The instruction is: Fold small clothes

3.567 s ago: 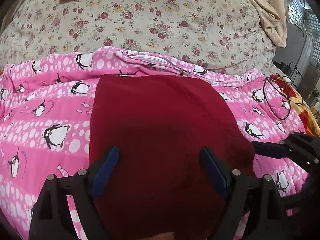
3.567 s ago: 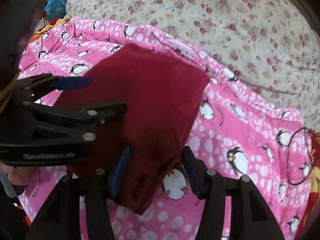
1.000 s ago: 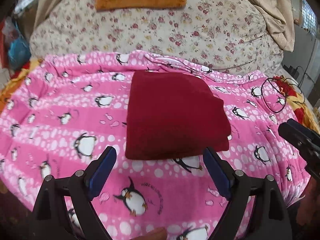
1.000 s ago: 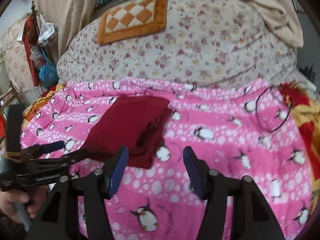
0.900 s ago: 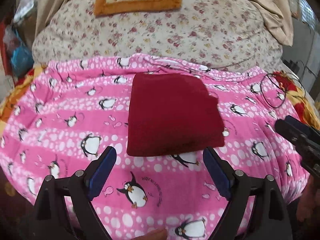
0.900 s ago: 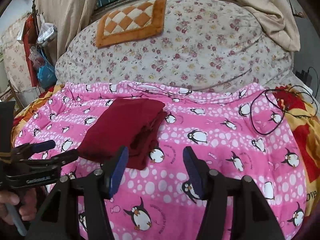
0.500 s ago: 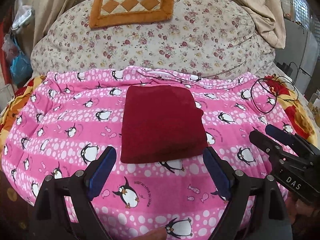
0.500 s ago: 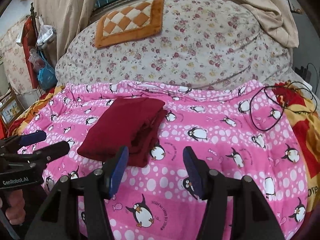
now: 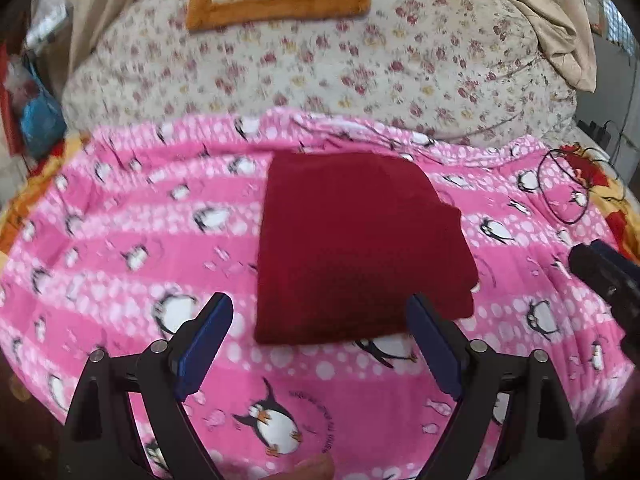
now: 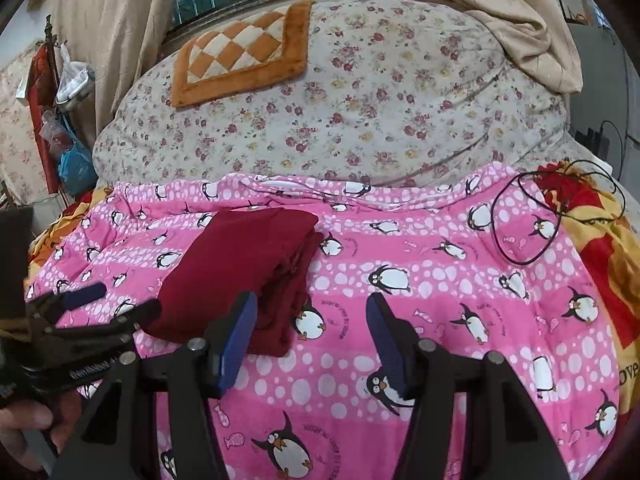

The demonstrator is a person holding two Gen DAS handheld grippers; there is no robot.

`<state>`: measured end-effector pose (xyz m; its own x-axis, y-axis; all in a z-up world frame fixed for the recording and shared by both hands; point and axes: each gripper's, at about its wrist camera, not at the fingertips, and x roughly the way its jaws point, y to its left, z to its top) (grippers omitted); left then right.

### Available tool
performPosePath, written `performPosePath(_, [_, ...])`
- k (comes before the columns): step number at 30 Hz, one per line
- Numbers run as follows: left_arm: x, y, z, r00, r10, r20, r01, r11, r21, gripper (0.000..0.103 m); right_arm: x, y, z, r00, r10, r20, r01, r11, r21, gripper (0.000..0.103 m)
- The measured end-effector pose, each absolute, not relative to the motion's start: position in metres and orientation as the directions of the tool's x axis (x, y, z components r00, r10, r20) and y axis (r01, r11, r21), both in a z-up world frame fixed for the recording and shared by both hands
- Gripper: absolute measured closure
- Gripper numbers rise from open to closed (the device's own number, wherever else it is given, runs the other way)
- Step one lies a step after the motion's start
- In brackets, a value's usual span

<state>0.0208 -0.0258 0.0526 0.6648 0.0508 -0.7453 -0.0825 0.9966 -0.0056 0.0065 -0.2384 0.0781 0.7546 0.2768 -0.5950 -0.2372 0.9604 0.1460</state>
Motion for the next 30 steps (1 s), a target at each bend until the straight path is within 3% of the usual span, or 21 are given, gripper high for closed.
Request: performPosePath(30, [0.015,-0.029,0.051,0.667,0.016,-0.745,-0.053,0.998,-0.027,0.034,0.008,-0.227,0.069,0.745,0.253,-0.617,-0.245,0.964,0.101,0.043])
